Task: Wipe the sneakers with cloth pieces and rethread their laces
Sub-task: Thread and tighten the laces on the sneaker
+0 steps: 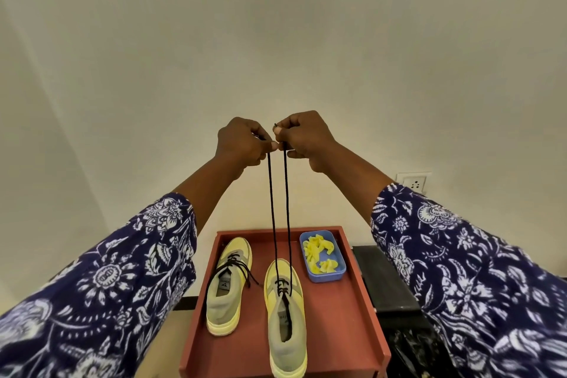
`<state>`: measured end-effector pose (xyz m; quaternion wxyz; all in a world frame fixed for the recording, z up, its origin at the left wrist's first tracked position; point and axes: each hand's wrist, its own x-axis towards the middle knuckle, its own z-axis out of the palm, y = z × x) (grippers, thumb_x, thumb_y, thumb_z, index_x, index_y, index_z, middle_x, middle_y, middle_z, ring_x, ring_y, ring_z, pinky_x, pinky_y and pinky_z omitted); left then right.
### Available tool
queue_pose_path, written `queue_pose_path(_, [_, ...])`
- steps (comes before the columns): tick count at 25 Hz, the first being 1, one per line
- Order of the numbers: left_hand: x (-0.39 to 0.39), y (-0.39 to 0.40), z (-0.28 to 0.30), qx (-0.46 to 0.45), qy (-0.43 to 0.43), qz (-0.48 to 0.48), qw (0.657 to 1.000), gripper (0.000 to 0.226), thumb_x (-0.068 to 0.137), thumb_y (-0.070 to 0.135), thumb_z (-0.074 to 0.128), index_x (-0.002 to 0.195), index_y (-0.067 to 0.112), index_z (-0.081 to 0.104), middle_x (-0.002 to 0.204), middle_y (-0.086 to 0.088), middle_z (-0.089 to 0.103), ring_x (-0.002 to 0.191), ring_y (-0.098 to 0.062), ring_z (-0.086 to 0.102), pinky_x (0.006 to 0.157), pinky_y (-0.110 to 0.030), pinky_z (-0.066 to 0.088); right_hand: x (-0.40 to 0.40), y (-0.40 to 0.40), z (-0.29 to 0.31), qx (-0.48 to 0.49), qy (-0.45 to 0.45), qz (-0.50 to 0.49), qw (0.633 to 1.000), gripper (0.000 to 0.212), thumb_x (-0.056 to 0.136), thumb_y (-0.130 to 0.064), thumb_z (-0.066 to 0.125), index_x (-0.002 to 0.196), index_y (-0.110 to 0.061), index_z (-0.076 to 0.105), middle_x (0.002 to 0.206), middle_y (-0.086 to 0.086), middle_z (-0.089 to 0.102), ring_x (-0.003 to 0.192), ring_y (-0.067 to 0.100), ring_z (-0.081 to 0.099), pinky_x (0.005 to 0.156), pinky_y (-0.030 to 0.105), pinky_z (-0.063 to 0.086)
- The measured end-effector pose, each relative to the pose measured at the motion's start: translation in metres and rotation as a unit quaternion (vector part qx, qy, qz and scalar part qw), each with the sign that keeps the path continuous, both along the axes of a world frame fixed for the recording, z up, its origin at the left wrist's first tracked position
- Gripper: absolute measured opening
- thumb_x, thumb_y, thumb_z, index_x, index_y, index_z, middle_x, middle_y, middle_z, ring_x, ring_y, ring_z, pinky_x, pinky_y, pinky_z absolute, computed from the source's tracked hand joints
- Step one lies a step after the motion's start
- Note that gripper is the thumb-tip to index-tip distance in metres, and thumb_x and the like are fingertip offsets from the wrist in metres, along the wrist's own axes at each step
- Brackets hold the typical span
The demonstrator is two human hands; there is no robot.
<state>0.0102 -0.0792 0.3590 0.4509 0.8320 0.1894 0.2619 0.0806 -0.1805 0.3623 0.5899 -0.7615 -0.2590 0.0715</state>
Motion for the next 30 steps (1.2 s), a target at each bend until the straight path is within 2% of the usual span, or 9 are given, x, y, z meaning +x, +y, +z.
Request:
queue_pose_path(4, [0.000, -0.005, 0.002, -0.016, -0.032, 0.010, 0.999, 0.012, 0.077, 0.001, 0.069, 0.078, 0.010, 0.061, 0.077, -0.011, 0.062, 0.060, -0.016, 0.057, 0.064, -0.031, 0.054, -0.002, -0.002, 0.003, -0.001, -0.007, -0.011, 1.000, 0.004, 0.084, -0.011, 0.065, 0.086, -0.011, 0.068, 0.085, 0.008, 0.062, 0.074, 0.017, 0.054, 0.058, 0.026, 0.046])
queue_pose_path(8, [0.003, -0.009, -0.001, -0.039, -0.053, 0.025, 0.998, 0.028, 0.078, 0.002, 0.067, 0.096, 0.013, 0.048, 0.086, -0.012, 0.063, 0.073, -0.022, 0.058, 0.074, -0.037, 0.053, -0.002, -0.006, 0.004, 0.011, 0.004, -0.012, 1.000, 0.006, 0.083, -0.010, 0.066, 0.087, -0.009, 0.069, 0.084, 0.007, 0.064, 0.069, 0.016, 0.057, 0.057, 0.024, 0.049])
queue_pose_path(13, [0.006, -0.012, 0.001, -0.025, -0.068, 0.043, 0.996, 0.011, 0.081, 0.007, 0.066, 0.076, 0.013, 0.059, 0.092, -0.012, 0.065, 0.068, -0.019, 0.061, 0.076, -0.036, 0.054, -0.001, -0.009, 0.002, 0.033, 0.012, -0.005, 0.999, 0.006, 0.082, -0.009, 0.066, 0.088, -0.008, 0.069, 0.084, 0.008, 0.064, 0.067, 0.017, 0.059, 0.061, 0.025, 0.051])
queue_pose_path(16, [0.008, -0.012, 0.002, -0.026, -0.075, 0.048, 0.996, 0.007, 0.083, 0.011, 0.066, 0.077, 0.012, 0.063, 0.094, -0.009, 0.065, 0.062, -0.012, 0.058, 0.074, -0.033, 0.053, 0.001, -0.010, 0.002, 0.040, 0.023, -0.003, 0.999, 0.010, 0.082, -0.009, 0.067, 0.091, -0.006, 0.069, 0.085, 0.009, 0.065, 0.067, 0.017, 0.059, 0.061, 0.026, 0.052])
queue_pose_path(23, [0.011, -0.019, 0.001, -0.071, -0.079, 0.041, 0.994, 0.005, 0.085, 0.012, 0.065, 0.088, 0.008, 0.063, 0.087, -0.010, 0.063, 0.059, -0.009, 0.058, 0.062, -0.022, 0.052, 0.009, -0.012, -0.002, 0.059, 0.044, -0.001, 0.997, 0.009, 0.082, -0.008, 0.067, 0.091, -0.004, 0.069, 0.087, 0.012, 0.066, 0.067, 0.017, 0.061, 0.067, 0.029, 0.055])
queue_pose_path(30, [0.012, -0.020, 0.003, -0.074, -0.083, 0.040, 0.993, 0.002, 0.085, 0.009, 0.064, 0.085, 0.008, 0.062, 0.083, -0.011, 0.063, 0.058, -0.011, 0.059, 0.062, -0.023, 0.053, 0.013, -0.014, 0.000, 0.056, 0.044, 0.008, 0.997, 0.007, 0.082, -0.006, 0.067, 0.089, -0.004, 0.068, 0.086, 0.014, 0.067, 0.069, 0.021, 0.064, 0.064, 0.028, 0.055])
